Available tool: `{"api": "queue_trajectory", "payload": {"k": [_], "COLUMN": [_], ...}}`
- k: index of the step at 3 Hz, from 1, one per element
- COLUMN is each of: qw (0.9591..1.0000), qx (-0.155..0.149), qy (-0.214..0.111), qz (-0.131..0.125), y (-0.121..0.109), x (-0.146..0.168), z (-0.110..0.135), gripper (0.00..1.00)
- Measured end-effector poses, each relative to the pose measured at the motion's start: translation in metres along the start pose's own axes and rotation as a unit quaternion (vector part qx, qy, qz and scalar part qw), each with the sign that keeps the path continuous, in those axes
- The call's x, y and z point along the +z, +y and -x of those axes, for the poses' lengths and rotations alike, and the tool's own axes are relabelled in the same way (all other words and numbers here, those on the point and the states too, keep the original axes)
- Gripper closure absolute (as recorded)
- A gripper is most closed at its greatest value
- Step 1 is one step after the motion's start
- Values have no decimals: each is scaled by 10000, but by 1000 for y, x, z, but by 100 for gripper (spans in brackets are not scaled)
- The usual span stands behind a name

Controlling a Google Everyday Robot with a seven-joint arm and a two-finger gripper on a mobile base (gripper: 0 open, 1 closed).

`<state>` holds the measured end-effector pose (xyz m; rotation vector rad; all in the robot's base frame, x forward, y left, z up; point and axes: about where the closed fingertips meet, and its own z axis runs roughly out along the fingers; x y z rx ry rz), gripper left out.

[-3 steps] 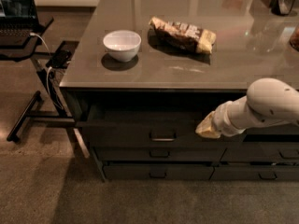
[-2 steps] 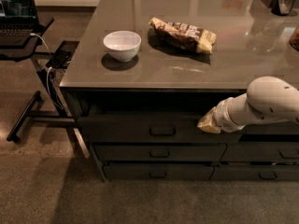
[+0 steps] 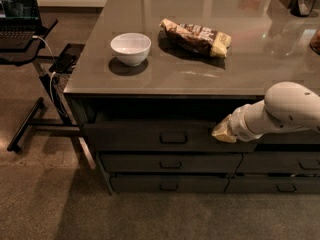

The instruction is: Close top drawer

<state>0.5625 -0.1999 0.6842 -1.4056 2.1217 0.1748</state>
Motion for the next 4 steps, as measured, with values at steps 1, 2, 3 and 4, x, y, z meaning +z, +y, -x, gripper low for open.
{"api": "queue_trajectory", "payload": {"k": [1,2,3,4], "qw": [10000,10000,10000,10000], "qx": [0,0,0,-1], "qy": [0,0,0,0], "qz": [0,0,1,1], "y": [0,0,0,0], "x": [0,0,0,0], "z": [0,0,0,0], "gripper": [35,12,0,0]}}
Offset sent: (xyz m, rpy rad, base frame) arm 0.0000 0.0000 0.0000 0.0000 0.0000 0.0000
